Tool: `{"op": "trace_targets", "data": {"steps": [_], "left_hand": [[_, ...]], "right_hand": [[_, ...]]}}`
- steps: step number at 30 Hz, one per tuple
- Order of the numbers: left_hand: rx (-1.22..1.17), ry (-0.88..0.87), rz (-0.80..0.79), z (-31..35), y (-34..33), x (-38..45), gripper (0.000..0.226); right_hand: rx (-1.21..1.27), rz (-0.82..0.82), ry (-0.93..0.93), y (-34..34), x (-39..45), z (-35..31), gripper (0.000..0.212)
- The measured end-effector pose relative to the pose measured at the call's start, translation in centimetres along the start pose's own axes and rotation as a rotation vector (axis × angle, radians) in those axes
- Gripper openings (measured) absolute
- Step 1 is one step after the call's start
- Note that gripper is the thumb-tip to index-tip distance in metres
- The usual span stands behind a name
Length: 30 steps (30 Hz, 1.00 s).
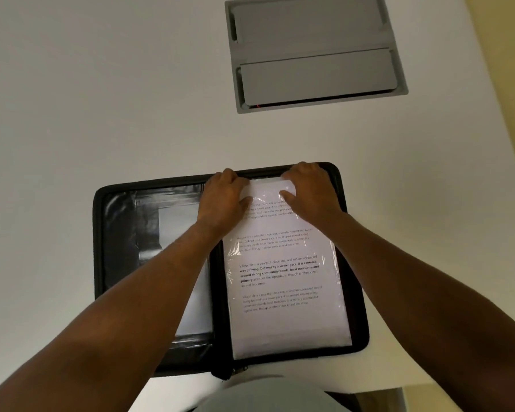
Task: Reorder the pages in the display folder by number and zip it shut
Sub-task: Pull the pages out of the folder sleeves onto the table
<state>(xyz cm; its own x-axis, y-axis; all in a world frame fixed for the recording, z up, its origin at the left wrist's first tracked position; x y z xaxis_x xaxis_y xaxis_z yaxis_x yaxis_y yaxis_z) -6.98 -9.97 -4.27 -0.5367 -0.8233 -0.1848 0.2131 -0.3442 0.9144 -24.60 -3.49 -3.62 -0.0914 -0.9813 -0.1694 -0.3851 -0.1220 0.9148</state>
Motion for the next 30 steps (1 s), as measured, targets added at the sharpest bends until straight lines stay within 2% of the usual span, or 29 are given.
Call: {"op": "trace_targets", "data": {"steps": [5,8,12,18,25,28,30], "left_hand": [[-0.014,-0.037,0.047,-0.1,0.0,0.5,0.023],[-0.005,-0.06,0.059,-0.2,0.0,0.6,0.017],[-0.004,-0.09,0.098,-0.2,0.3,0.2,0.01],[-0.044,-0.128,0.085,0.0,0.4,-1.0,0.003],[-0.069,-0.12,0.051,0.1,0.3,-1.9,0.007],[-0.09,-0.103,0.011,0.0,0.0,-2.1,0.01],[-0.102,-0.106,0.005,0.1,0.1,-2.3,0.011]], "right_hand": [[0.071,0.03,0.037,-0.4,0.1,0.3,0.026],[0.03,0.041,0.083,-0.3,0.3,0.0,0.018],[0.011,0.042,0.143,0.5,0.5,-0.8,0.017],[0.125,-0.187,0.099,1.3,2.2,-2.4,0.033],[-0.029,-0.387,0.022,1.0,4.1,-2.5,0.006],[-0.19,-0.473,0.019,1.1,4.3,-2.7,0.033],[-0.231,-0.524,0.028,1.0,4.5,-3.0,0.034]]}}
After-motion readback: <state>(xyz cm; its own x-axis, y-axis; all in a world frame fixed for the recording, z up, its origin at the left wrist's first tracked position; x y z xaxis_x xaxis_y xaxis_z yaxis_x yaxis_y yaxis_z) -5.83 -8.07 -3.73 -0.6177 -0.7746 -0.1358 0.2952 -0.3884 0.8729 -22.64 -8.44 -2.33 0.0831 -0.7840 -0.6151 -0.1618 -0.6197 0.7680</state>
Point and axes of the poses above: each hand's wrist, its own x-axis towards the middle knuckle, its own y-axis out of the back of the hand, z = x × y, the point moved 4 cm from there along x, towards the middle knuckle, and after that the axes turned 4 degrees about y, right-handed, at the moved point
